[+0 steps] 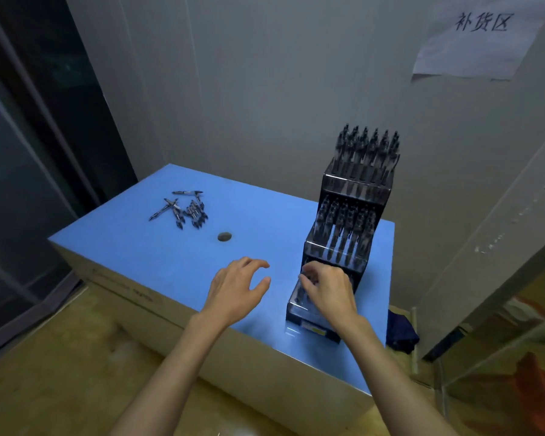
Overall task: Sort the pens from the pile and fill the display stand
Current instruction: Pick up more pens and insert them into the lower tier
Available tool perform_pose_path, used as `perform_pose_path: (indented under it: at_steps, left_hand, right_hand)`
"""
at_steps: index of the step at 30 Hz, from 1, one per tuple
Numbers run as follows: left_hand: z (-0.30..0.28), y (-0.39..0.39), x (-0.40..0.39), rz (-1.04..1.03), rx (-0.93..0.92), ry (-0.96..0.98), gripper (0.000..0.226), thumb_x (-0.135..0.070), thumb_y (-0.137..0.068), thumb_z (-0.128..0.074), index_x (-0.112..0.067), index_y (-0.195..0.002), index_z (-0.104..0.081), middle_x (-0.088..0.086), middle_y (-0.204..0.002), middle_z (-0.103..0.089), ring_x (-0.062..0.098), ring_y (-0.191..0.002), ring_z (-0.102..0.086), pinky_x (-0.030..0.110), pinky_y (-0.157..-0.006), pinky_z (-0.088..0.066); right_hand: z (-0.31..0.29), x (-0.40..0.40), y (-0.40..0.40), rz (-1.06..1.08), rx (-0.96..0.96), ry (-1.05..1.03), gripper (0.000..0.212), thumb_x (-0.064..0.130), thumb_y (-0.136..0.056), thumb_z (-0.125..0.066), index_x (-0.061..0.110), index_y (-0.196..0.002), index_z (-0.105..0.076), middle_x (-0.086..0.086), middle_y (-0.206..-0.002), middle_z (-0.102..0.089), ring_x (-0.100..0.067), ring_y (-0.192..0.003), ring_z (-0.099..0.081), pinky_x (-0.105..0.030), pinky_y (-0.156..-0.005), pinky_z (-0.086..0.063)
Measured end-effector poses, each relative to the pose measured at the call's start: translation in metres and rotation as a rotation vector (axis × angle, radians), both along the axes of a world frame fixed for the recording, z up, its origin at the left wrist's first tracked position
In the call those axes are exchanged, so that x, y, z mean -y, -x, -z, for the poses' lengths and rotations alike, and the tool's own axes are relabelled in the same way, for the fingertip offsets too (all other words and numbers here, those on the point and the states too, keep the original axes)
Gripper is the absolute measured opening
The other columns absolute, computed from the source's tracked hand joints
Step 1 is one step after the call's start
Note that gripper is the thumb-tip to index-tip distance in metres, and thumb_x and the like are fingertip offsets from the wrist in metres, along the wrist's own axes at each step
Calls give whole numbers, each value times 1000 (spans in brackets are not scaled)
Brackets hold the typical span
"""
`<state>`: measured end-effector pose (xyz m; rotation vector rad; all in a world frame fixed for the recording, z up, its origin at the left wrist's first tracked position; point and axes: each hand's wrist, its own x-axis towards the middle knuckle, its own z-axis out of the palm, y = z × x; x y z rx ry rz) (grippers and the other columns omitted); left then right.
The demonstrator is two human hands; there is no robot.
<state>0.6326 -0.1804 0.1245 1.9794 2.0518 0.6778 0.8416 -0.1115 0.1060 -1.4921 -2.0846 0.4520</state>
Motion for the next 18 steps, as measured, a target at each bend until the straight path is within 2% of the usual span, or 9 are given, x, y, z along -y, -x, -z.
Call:
perform_pose_path:
  at_steps: [4, 9, 18]
  left_hand:
    - [-9, 15, 5, -73, 7, -17, 36, -49, -100, -52, -35, -133, -58, -12, -134, -58, 14, -123, -55, 39, -100, -45]
    - [-22, 47, 12, -114, -10, -48, 39, -49, -100, -52, -35, -136, -57, -11, -137, -57, 16, -125, -54, 40, -101, -46]
    - [-7, 163, 46, -148, -22, -13, 45, -55, -100, -47, -39, -142, -50, -12, -145, -51, 15, -133, -49, 43, -106, -43]
  right_hand:
    - [-18, 2, 12, -100, -13, -68, 26, 31, -94, -65, 20, -117, -70, 5, -104, -74, -13, -89, -68, -36, -80, -56]
    - [-24, 4, 43, -182, -4, -40, 29, 37, -96, -61, 24, -121, -67, 7, -122, -69, -12, -110, -64, -35, -91, -53]
    - [-15, 27, 141, -231, 33, 1, 31, 40, -96, -58, 26, -123, -64, 8, -126, -65, -13, -113, -61, -35, -93, -50]
